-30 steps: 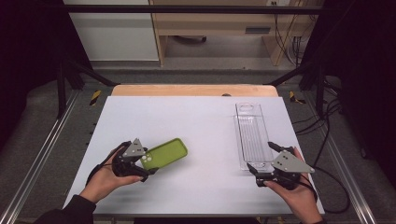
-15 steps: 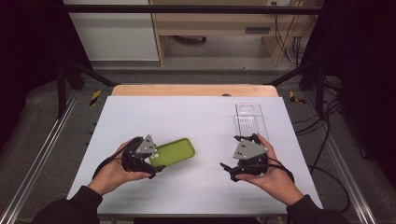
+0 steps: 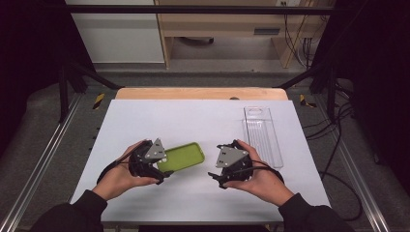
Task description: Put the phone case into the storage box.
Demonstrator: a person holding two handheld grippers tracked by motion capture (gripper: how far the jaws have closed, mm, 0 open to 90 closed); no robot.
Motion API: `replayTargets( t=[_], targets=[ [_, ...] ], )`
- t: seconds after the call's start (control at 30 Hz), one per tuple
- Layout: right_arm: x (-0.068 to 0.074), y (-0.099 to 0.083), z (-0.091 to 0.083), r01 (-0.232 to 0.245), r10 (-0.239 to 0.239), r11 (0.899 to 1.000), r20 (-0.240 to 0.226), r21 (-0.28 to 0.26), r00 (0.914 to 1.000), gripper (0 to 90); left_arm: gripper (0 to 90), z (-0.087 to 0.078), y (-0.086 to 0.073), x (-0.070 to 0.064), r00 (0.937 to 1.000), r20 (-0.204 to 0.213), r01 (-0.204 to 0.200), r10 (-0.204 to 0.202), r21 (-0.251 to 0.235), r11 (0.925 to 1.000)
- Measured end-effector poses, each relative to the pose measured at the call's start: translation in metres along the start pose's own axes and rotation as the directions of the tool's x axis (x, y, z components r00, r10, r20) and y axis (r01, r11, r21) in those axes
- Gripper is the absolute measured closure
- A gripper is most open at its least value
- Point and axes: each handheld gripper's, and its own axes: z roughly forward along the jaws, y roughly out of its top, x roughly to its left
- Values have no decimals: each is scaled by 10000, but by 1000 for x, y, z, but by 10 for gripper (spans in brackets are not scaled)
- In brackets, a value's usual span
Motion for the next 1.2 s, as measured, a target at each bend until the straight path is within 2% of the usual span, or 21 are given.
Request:
replayTargets(
  t=[0.27,0.5,0.87,1.2],
  targets=[
    [7,8,5,435,-431,9990,-319,116,9986,242,164,3,3,-7,9996,57,-273,272,205,9994],
    [13,14,11,737,-724,9970,-591,213,9956,294,164,5,7,-10,9992,136,-373,370,193,9991],
    [21,16,18,1101,-1083,9937,-723,214,9915,372,164,9,12,-13,9984,227,-519,513,260,9983],
    [28,16,22,1524,-1499,9881,-937,211,9843,470,164,10,15,-16,9970,342,-714,701,372,9968]
  ],
)
